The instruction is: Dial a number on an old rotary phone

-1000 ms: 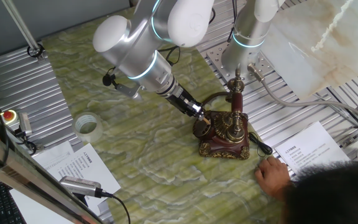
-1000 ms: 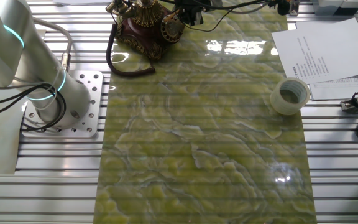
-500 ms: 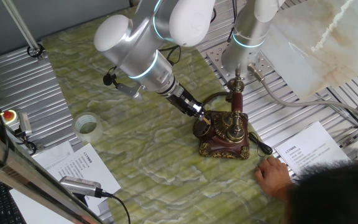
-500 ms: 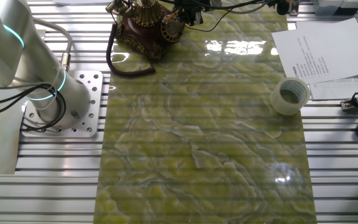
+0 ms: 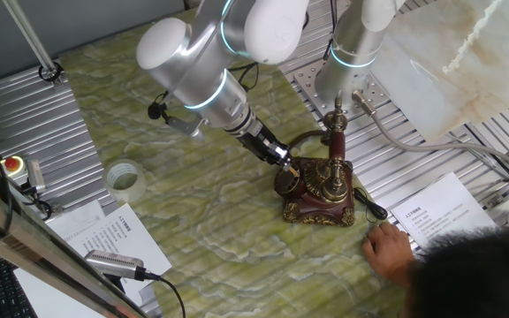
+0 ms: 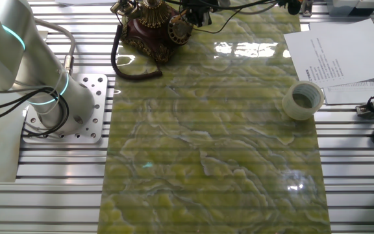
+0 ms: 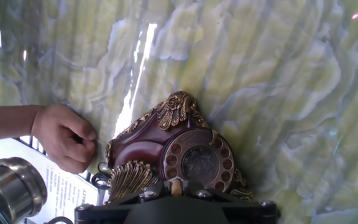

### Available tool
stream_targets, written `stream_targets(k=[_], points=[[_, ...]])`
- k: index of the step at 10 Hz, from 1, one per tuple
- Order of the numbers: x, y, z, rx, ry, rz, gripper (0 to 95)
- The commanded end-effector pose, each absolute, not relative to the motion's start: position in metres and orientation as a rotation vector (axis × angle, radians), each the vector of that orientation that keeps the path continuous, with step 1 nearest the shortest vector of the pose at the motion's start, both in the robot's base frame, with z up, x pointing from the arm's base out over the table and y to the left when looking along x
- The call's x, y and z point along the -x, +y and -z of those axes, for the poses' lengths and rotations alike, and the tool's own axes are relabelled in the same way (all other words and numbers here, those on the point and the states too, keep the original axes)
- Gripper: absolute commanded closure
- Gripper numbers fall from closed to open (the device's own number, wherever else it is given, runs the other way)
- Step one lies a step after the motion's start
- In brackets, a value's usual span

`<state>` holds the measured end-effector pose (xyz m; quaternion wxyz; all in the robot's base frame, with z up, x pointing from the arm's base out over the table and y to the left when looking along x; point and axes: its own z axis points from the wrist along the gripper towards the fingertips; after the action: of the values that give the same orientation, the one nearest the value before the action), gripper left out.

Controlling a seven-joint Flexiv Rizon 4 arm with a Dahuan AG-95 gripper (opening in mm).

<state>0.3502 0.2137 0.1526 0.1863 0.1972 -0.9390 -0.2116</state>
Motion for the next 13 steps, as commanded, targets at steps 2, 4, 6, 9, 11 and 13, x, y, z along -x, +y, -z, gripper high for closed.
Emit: stream_targets(k=[2,4,6,9,11,13], points=[[-0.3504,0.2151,-0.1516,-0.564,-2.660,0.604,95.0],[-0.3505,0.2152,-0.1517,-0.565,-2.665,0.606,95.0],[-0.3509,0.2154,-0.1519,-0.572,-2.673,0.608,95.0],[-0.3522,0.2164,-0.1528,-0.605,-2.684,0.617,95.0],[-0.3522,0.2178,-0.1520,-0.617,-2.693,0.622,95.0],[-0.3531,0.2202,-0.1514,-0.661,-2.700,0.624,95.0]])
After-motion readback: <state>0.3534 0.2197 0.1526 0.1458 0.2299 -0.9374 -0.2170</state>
